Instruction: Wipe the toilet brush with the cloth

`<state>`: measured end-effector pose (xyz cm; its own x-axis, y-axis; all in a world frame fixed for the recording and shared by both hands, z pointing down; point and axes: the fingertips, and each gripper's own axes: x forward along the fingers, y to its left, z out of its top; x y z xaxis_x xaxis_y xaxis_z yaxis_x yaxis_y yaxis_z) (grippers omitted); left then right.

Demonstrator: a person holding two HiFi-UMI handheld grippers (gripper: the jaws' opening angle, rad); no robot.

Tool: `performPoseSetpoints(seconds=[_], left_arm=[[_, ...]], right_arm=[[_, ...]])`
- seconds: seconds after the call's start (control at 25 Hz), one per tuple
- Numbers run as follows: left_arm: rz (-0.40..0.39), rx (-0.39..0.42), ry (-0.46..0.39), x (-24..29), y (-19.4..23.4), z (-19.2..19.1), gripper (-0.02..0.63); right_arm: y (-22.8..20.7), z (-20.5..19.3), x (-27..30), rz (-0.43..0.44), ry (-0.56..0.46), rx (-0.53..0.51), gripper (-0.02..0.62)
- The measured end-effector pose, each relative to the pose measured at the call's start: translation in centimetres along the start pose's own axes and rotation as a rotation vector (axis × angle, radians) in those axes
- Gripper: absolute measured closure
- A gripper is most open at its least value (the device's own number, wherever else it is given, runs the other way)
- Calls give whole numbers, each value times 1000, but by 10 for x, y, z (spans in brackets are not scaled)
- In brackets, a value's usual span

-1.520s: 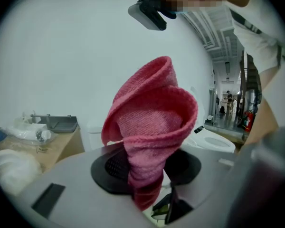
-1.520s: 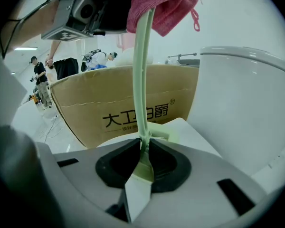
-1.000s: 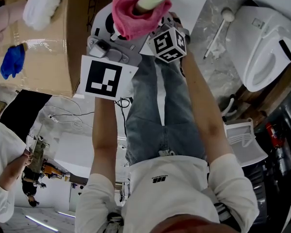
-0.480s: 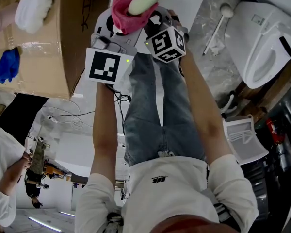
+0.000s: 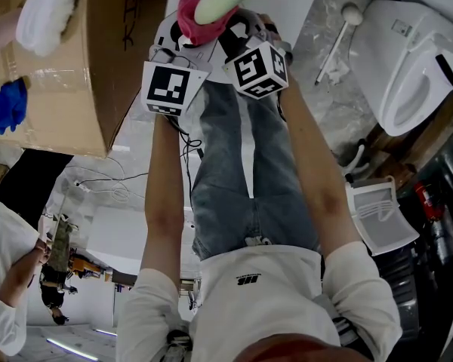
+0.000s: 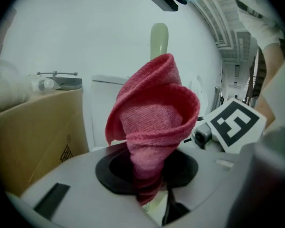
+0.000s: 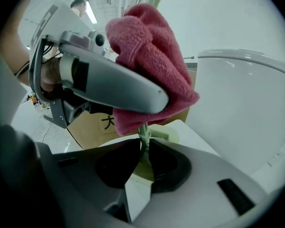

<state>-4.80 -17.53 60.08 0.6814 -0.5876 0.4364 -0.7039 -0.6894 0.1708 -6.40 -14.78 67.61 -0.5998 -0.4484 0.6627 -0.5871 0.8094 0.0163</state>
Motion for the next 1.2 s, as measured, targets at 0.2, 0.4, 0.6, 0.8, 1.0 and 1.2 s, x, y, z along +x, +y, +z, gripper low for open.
performPoseSetpoints(seconds=[0.2, 0.4, 0.6, 0.8, 1.0, 1.2], left_arm=[[8, 8, 51, 9, 2, -22, 488], [19, -3, 72, 14, 4, -36, 489], [24, -3, 96, 14, 3, -35, 488], [36, 8, 117, 10, 3, -30, 488], [38, 18, 97, 0, 2, -12, 488], [39, 29, 65, -10, 0, 8, 486]], right_arm=[[-1, 1, 0, -2, -7, -2, 540], [0, 2, 0, 0, -3, 0, 540], [0, 2, -1, -1, 2, -3, 540], [0, 1, 0, 1, 6, -5, 540], [0, 2, 0, 2, 12, -8, 540], [0, 2, -1, 5, 15, -9, 540]])
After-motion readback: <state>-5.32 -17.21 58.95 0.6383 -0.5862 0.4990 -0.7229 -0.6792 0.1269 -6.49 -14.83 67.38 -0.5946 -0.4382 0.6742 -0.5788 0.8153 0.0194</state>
